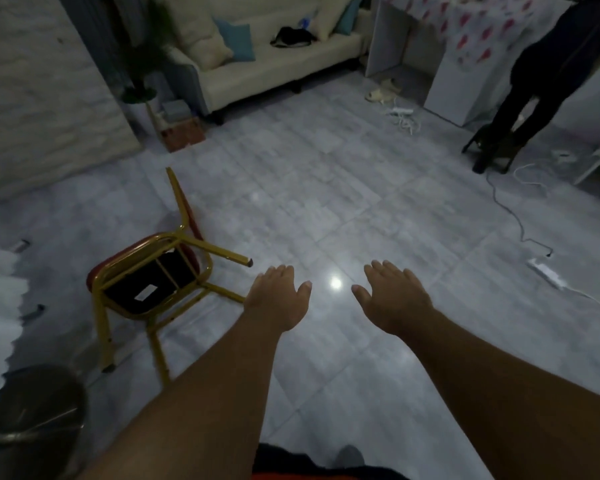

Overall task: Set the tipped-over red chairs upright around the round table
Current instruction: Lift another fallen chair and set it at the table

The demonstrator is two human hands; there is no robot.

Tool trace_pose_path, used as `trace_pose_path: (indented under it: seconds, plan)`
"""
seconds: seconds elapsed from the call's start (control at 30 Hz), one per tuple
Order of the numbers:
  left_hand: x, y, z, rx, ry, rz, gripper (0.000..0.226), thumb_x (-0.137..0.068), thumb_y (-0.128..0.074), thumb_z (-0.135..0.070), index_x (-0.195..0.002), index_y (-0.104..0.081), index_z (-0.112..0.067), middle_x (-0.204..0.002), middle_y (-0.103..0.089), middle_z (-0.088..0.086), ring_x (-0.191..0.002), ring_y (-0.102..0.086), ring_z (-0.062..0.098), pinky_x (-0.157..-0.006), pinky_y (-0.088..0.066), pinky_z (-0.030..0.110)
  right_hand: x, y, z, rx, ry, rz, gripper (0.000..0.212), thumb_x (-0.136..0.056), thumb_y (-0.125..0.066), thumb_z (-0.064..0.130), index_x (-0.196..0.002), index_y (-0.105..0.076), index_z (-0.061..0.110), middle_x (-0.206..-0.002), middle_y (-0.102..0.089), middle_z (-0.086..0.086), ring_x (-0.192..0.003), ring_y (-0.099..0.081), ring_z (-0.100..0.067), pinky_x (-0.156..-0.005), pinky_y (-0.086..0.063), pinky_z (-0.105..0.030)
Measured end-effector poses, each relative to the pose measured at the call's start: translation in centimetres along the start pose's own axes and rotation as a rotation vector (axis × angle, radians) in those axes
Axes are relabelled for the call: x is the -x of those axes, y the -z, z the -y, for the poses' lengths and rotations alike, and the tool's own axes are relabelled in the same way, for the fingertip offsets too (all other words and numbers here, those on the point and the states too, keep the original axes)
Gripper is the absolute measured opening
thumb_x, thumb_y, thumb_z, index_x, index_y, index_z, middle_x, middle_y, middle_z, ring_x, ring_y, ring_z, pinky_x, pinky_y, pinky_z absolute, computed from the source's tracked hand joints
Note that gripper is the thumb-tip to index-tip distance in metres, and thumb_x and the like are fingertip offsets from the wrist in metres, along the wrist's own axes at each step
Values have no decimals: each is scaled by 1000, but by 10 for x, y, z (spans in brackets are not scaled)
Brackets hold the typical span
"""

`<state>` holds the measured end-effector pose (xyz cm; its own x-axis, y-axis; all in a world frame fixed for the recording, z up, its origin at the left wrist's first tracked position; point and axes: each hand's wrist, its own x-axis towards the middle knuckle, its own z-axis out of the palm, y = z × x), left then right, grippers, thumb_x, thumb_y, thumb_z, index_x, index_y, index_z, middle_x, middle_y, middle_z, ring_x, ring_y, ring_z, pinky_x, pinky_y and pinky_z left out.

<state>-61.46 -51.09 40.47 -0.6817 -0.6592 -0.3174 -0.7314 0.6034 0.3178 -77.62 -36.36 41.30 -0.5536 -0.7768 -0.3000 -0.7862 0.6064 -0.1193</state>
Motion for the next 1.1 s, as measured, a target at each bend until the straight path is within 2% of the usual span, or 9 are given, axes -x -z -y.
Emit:
trace_pose_path:
  seconds: [0.17,0.5,0.7,0.83,1.1]
  plan:
    - [-96,21,-9,73,84,-23,60,-104,-36,-48,-145,-43,-6,-152,-46,15,-142,-39,32,-120,-26,44,-114,34,-23,44,67,21,67,-102,-26,53,-157,-22,15,-167,-19,-4,-154,-12,-20,-125,-11,-46]
    - [-326,86,38,107,155,16,61,-105,-34,-44,-152,-34,-4,-160,-37,16,-150,-30,32,-124,-17,43,-369,92,8,68,137,48,66,-102,-25,54,-157,-22,18,-167,-19,-4,-154,-13,-20,-124,-12,-46]
    - [-432,124,51,159,192,37,60,-106,-32,-42,-154,-32,-5,-162,-35,15,-152,-26,31,-126,-14,42,-492,121,24,79,203,83,66,-101,-26,55,-157,-22,19,-167,-19,-3,-154,-13,-20,-124,-10,-47]
    - [-502,148,75,197,296,23,62,-106,-31,-44,-156,-28,-7,-164,-30,13,-154,-22,30,-127,-11,41,-583,136,38,110,279,121,67,-102,-26,55,-157,-22,18,-167,-19,-4,-154,-14,-22,-124,-11,-46]
    - [-606,200,104,333,618,-103,62,-105,-35,-45,-154,-32,-6,-161,-35,14,-151,-27,30,-125,-16,41,-756,182,100,239,607,156,67,-102,-24,55,-156,-23,17,-166,-22,-5,-154,-16,-22,-123,-12,-45]
